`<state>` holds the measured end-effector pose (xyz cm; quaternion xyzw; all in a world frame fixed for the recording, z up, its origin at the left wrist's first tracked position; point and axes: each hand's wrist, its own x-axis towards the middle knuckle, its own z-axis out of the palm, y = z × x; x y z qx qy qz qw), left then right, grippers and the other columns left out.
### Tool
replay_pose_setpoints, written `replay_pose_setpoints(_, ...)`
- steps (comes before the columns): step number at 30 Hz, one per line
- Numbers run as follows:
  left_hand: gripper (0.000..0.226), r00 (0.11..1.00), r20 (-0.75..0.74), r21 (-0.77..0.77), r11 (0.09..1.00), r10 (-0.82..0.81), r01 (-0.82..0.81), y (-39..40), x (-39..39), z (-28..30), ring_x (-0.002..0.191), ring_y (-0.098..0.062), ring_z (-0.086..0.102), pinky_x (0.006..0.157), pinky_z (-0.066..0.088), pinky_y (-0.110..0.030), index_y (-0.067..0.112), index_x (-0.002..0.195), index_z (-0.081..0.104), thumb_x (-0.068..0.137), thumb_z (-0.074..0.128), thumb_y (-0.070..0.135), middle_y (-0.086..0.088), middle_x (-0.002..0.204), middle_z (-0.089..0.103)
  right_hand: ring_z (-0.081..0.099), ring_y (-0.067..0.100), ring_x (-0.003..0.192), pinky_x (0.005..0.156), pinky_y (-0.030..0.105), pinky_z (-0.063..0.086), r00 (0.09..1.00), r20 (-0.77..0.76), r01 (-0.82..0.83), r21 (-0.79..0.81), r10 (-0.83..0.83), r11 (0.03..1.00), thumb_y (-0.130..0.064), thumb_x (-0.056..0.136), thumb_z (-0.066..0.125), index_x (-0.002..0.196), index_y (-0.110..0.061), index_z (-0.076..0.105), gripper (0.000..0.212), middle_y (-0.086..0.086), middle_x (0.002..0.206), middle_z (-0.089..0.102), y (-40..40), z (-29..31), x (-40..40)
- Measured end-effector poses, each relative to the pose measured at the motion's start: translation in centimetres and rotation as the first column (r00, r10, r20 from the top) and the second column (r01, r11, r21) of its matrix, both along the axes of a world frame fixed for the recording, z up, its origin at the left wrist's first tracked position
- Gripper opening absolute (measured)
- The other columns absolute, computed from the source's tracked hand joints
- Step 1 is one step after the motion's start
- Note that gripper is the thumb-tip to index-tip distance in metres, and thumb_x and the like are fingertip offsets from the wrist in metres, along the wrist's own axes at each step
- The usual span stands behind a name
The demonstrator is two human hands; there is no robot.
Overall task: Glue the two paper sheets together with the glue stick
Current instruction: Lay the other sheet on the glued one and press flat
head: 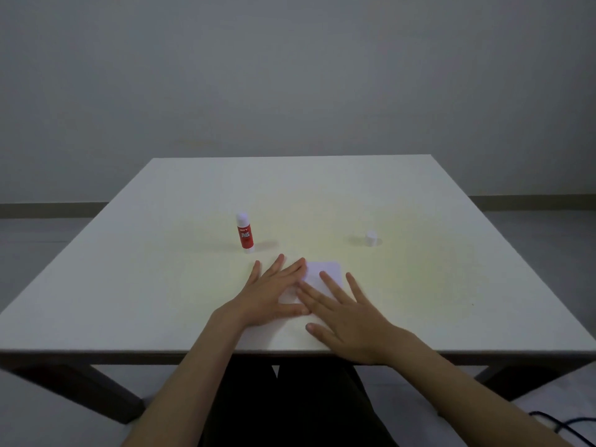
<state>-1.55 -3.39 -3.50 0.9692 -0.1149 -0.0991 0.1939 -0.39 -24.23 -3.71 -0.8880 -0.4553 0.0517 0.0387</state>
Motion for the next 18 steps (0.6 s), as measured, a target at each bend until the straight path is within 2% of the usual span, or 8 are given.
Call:
replay_pose_setpoints(7, 0.088, 1.0, -0.014, 0.009, 1.0, 0.018, -0.018, 0.0, 0.0, 0.1, 0.145, -0.008, -0.016, 0.116, -0.014, -0.048, 0.033, 0.15, -0.001, 0.083, 0.048, 0.063, 0.024, 0.157, -0.003, -0.017, 0.023, 0.145, 0.116, 0.052, -0.014, 0.979, -0.02, 0.199, -0.046, -0.201, 0.979, -0.049, 0.097, 0.011, 0.148, -0.03, -0.008, 0.058, -0.015, 0.159, -0.007, -0.3, 1.4, 3.8)
replay_pose_setpoints(11, 0.087, 1.0, -0.011, -0.011, 1.0, 0.019, -0.019, -0.1, -0.1, 0.1, 0.145, -0.007, -0.016, 0.116, -0.015, -0.046, 0.033, 0.15, 0.001, 0.083, 0.048, 0.063, 0.024, 0.157, -0.003, -0.02, 0.021, 0.144, 0.115, 0.05, -0.018, 0.993, -0.03, 0.111, 0.001, -0.111, 0.994, -0.055, 0.094, 0.01, 0.148, -0.026, -0.008, 0.064, -0.01, 0.159, -0.009, -0.4, 0.5, 1.1)
replay_pose_setpoints(14, 0.087, 1.0, -0.015, -0.004, 1.0, 0.014, -0.014, -0.1, -0.2, 0.2, 0.145, -0.008, -0.016, 0.116, -0.014, -0.046, 0.032, 0.15, 0.0, 0.084, 0.048, 0.062, 0.023, 0.157, -0.003, -0.022, 0.018, 0.144, 0.114, 0.05, -0.02, 0.999, -0.03, 0.04, 0.011, -0.04, 0.999, -0.056, 0.094, 0.01, 0.148, -0.032, -0.007, 0.062, -0.016, 0.158, -0.008, -1.5, -0.1, 0.1)
replay_pose_setpoints(18, 0.085, 1.0, -0.017, 0.007, 1.0, 0.026, -0.026, -0.2, -0.4, 0.5, 0.146, -0.009, -0.015, 0.116, -0.015, -0.046, 0.033, 0.15, 0.0, 0.085, 0.047, 0.06, 0.022, 0.158, -0.004, -0.013, 0.021, 0.146, 0.117, 0.052, -0.012, 0.983, 0.017, 0.186, -0.007, -0.185, 0.983, -0.051, 0.096, 0.013, 0.147, -0.033, -0.009, 0.058, -0.017, 0.158, -0.008, -2.7, 0.5, 2.1)
